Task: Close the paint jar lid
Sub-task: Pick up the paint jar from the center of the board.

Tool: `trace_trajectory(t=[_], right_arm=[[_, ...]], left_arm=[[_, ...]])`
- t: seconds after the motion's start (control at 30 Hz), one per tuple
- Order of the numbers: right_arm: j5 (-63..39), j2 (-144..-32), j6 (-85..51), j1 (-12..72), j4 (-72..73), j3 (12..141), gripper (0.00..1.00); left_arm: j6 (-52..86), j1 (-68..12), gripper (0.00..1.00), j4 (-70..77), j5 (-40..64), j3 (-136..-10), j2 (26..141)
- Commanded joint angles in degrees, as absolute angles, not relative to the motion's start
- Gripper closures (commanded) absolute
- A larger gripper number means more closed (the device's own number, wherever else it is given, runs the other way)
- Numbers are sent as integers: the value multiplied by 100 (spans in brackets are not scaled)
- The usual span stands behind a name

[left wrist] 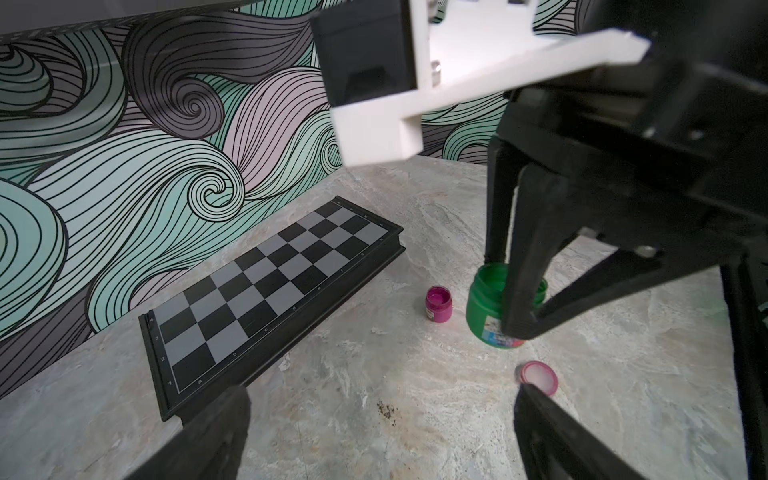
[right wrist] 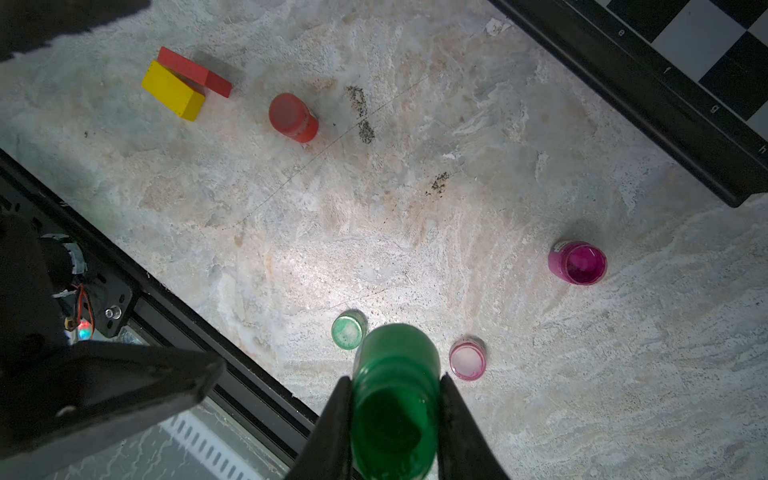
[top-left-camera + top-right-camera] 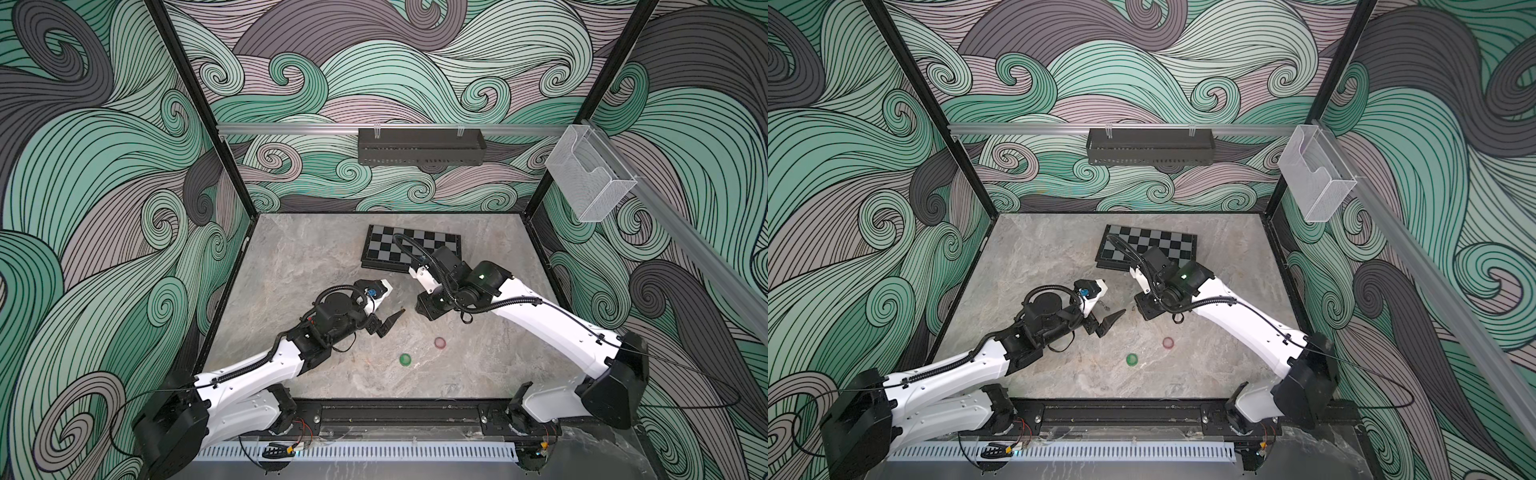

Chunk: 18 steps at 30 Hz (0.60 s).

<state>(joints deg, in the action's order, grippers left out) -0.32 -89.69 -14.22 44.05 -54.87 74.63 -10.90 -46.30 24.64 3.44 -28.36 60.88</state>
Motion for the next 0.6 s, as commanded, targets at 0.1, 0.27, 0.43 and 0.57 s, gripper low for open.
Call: trace_trajectory(t=[0.1,0.27,0.43,0.57], right_arm=[[-191,-8852,-1541,4473,-5603,7768,72],[-285,-8833,-1625,4507,-5713,7872,73],[-325,-8852,-1696,4518,-5759,7921,73],[-365,-8970,-1696,4513,-5800,7994,73]], left_arm=[[-1478,-4684,3,2760,650,-2827,6127],[-1661,-4702,6,3187,953,-2766,6387],[-1835,-4728,9,3376,1083,-2881,6755],[-1797,-4732,12,3645,1185,-2960,7040]])
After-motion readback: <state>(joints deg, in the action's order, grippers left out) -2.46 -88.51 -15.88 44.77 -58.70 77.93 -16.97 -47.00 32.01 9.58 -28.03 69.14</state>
